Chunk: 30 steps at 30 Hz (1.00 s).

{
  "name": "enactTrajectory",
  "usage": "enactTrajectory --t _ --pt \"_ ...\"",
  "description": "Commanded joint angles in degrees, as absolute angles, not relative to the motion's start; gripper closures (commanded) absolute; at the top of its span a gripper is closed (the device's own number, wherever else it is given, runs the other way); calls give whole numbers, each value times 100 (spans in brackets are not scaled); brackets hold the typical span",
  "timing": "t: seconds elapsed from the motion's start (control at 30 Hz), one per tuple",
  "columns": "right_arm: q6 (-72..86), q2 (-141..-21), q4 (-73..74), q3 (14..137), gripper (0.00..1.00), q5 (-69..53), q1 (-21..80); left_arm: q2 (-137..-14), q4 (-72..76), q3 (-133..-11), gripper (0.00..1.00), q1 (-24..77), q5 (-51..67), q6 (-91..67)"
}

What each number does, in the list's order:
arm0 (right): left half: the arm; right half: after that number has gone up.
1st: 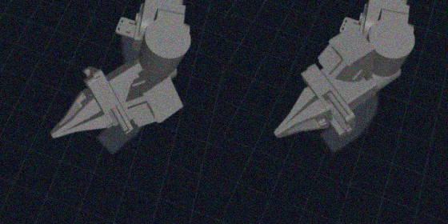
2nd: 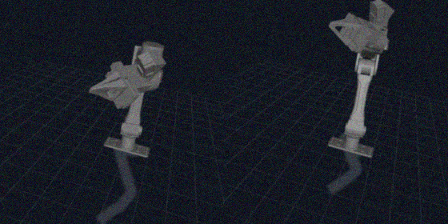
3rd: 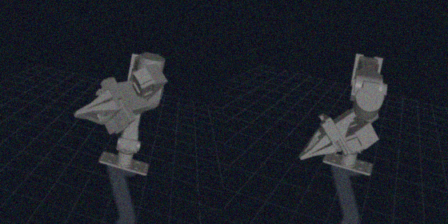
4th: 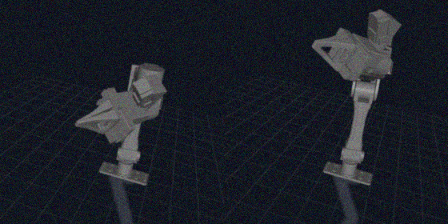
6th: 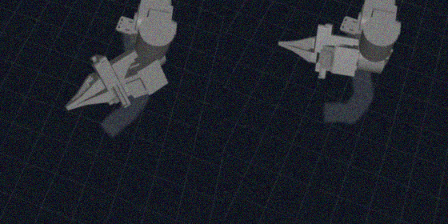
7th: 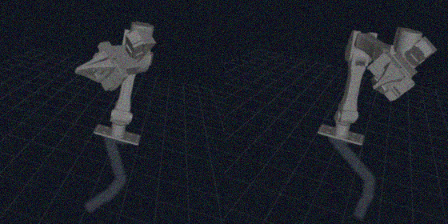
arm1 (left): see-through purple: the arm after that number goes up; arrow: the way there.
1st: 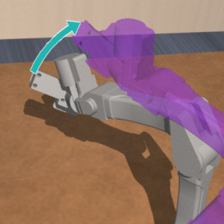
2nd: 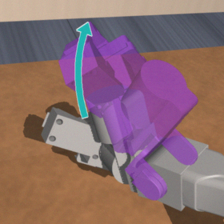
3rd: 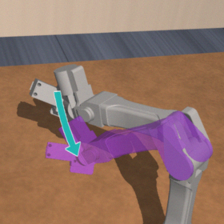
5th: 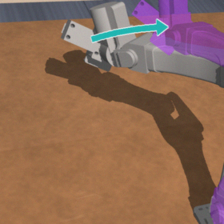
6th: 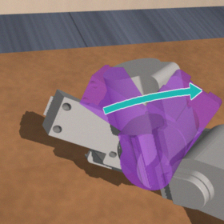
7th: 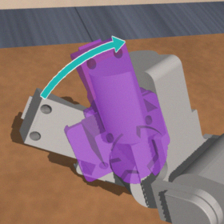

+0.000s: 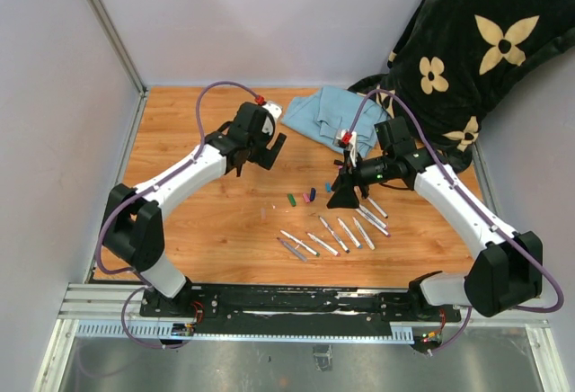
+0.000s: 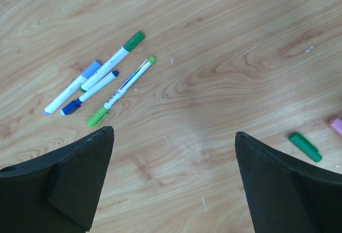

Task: Open the pen caps
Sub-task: Pick up the pen from the center of the board.

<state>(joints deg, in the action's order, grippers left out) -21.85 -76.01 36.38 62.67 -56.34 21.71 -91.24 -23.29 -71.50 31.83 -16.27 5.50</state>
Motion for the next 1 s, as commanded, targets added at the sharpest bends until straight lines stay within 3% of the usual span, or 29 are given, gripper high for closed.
enactTrajectory --t 0.0,0.57,0.73,0.97 --pt "-2314 -7453 3739 6197 36 -5634 2068 -9345 -2822 -7603 1 2952 -1122 940" --pt "-2331 -7456 3743 6200 36 -5607 2039 -9794 -2490 -7774 4 2168 -79 1200" --pt "-2344 -7434 3742 6195 36 -5590 2014 -10261 -2536 -8084 17 2014 52 1259" --pt "-2331 -7434 3736 6192 36 -5633 1978 -10718 -2637 -8280 49 1795 -78 1336"
